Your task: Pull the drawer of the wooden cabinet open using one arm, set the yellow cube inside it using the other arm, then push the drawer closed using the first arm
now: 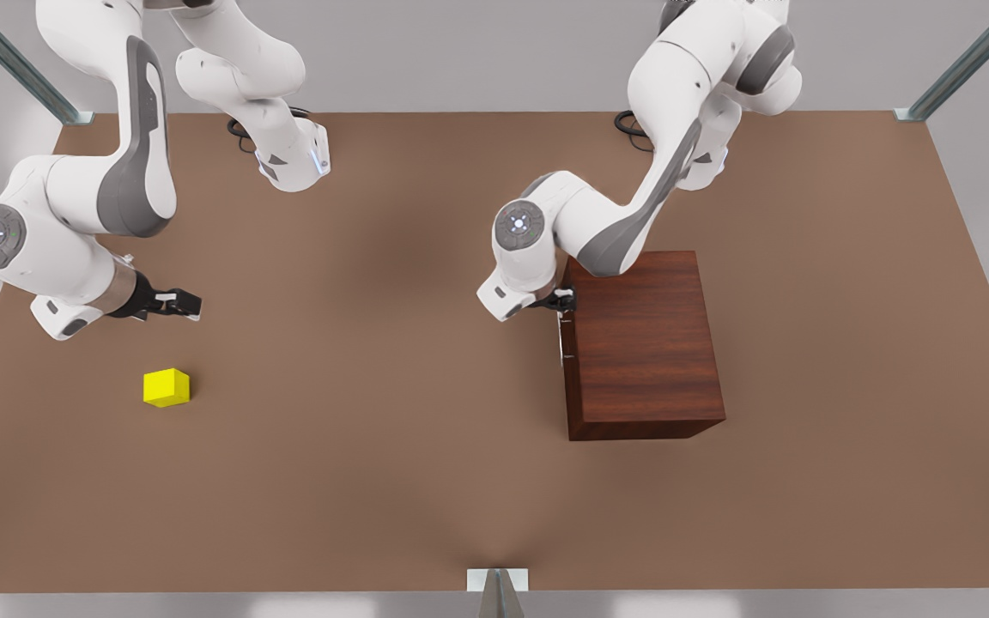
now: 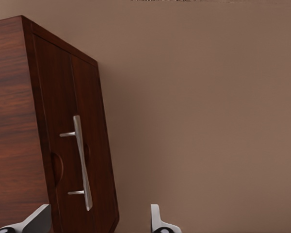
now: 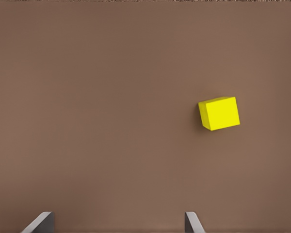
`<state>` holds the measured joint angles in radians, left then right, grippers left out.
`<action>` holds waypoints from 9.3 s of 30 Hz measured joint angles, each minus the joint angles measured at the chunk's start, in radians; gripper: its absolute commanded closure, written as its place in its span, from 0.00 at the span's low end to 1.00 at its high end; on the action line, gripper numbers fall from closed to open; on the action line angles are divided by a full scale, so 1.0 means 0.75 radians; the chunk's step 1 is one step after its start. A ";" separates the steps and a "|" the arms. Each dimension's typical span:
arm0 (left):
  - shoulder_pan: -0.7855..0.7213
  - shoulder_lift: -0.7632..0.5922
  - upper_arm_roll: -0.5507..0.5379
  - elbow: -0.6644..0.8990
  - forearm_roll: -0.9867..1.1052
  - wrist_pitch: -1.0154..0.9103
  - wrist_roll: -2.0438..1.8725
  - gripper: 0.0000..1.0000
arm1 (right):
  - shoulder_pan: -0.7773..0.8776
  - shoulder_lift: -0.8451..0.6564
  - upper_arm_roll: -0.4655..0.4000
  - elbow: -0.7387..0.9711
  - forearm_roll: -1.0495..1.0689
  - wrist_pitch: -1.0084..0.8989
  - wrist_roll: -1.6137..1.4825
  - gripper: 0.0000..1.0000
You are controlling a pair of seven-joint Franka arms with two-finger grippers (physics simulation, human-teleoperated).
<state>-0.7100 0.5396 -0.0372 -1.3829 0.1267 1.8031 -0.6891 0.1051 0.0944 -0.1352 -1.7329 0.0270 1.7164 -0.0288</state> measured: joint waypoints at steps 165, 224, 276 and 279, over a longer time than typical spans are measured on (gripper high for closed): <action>0.861 -0.604 -0.066 -0.353 -0.102 -0.124 0.735 0.00 | -0.368 0.557 -0.004 -0.114 -0.024 0.743 1.519 0.00; 0.861 -0.604 -0.070 -0.356 -0.096 -0.137 0.927 0.00 | -0.706 0.508 0.605 -0.063 -0.274 0.794 1.828 0.50; 0.811 -0.556 -0.069 -0.198 -0.098 -0.165 0.916 0.00 | 0.097 0.681 0.674 0.893 -0.229 0.027 3.258 0.00; 0.580 -0.445 -0.069 -0.016 -0.095 -0.200 0.833 0.00 | -0.307 0.387 0.634 0.400 -0.230 0.075 2.931 0.00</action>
<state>-0.2747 0.2056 -0.0888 -1.3951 0.0555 1.6534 -0.0643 -0.1250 0.3848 0.3399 -1.4327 -0.1458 1.7729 2.1693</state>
